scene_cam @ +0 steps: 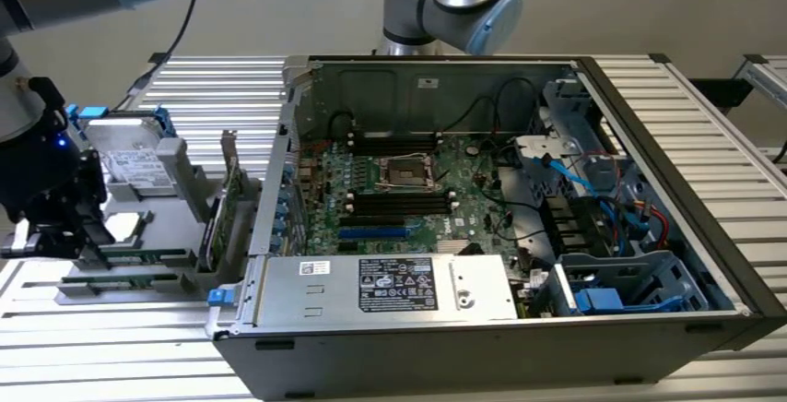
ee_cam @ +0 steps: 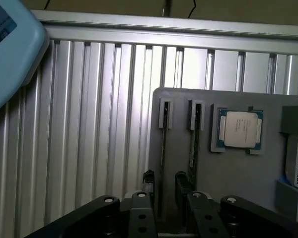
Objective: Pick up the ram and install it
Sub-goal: 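Pick up the ram and move it above insertion slot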
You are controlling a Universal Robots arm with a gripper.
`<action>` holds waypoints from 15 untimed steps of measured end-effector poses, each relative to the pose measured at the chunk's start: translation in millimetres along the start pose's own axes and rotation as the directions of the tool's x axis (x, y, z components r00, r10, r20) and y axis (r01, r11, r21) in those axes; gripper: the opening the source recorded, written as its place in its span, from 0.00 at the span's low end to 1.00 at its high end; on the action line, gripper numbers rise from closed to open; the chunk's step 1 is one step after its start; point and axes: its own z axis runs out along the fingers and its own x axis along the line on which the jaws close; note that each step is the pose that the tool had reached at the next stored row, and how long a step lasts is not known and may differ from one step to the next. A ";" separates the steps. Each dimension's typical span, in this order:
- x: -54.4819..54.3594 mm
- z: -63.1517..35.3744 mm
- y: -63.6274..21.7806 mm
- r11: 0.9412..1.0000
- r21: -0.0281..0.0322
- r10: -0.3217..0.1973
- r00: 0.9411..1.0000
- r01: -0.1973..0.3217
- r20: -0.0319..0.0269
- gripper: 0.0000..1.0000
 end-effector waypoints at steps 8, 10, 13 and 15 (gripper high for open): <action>0.3 14.6 -0.4 1.000 0.001 -0.028 1.000 0.028 0.000 0.31; 0.4 18.3 -0.5 0.999 0.001 -0.036 0.999 0.036 0.000 0.31; 0.4 23.6 -0.6 0.999 0.001 -0.048 0.999 0.048 -0.001 0.31; 0.5 27.3 -0.6 0.998 0.001 -0.057 0.998 0.057 -0.001 0.31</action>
